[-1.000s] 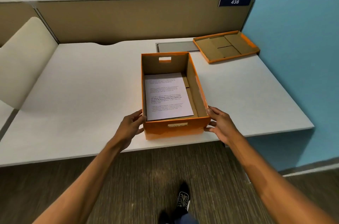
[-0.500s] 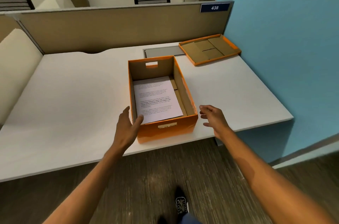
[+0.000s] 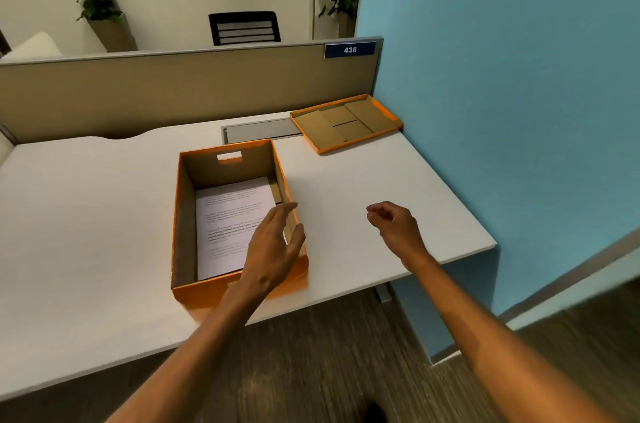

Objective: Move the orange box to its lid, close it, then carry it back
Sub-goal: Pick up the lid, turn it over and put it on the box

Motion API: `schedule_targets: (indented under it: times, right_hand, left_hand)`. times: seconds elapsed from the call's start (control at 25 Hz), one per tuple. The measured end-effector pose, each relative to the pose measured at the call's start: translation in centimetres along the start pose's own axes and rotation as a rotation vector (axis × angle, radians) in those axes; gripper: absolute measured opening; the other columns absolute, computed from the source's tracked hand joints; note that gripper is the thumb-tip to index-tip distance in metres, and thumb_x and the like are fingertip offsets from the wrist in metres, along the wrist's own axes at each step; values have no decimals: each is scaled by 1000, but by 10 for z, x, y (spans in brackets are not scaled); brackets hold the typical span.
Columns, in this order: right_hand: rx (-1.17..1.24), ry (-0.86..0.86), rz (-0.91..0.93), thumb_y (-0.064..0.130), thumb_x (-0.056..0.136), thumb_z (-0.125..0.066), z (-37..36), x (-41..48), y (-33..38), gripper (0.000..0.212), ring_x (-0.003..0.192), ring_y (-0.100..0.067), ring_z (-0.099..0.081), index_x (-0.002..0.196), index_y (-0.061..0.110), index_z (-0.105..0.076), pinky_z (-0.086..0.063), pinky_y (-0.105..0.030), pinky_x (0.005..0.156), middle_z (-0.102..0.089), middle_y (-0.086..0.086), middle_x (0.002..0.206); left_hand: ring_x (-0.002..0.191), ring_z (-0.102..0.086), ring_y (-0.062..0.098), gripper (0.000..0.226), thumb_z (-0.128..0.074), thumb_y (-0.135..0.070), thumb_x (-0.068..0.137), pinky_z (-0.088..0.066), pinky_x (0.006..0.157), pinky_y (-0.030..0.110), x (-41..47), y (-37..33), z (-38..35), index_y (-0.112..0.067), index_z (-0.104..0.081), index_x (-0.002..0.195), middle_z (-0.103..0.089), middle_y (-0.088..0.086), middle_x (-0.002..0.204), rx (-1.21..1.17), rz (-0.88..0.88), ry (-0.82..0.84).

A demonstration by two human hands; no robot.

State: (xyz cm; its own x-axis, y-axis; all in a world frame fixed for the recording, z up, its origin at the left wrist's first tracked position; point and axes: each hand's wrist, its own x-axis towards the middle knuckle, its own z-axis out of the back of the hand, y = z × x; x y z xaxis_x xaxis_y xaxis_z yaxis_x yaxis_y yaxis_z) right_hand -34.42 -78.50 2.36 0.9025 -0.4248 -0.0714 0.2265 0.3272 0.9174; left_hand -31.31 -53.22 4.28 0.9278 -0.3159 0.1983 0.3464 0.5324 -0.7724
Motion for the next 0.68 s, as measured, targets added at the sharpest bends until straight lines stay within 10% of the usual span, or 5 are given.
schedule_targets:
  times: [0.68]
  right_hand:
    - [-53, 34, 62, 19, 90, -64, 119, 194, -20, 19, 95, -16, -66, 107, 15, -72, -54, -29, 82, -73, -1, 101]
  left_hand:
    - [118, -59, 24, 39, -58, -18, 93, -52, 90, 33, 179, -85, -142, -7, -57, 130, -59, 13, 134, -82, 159, -168]
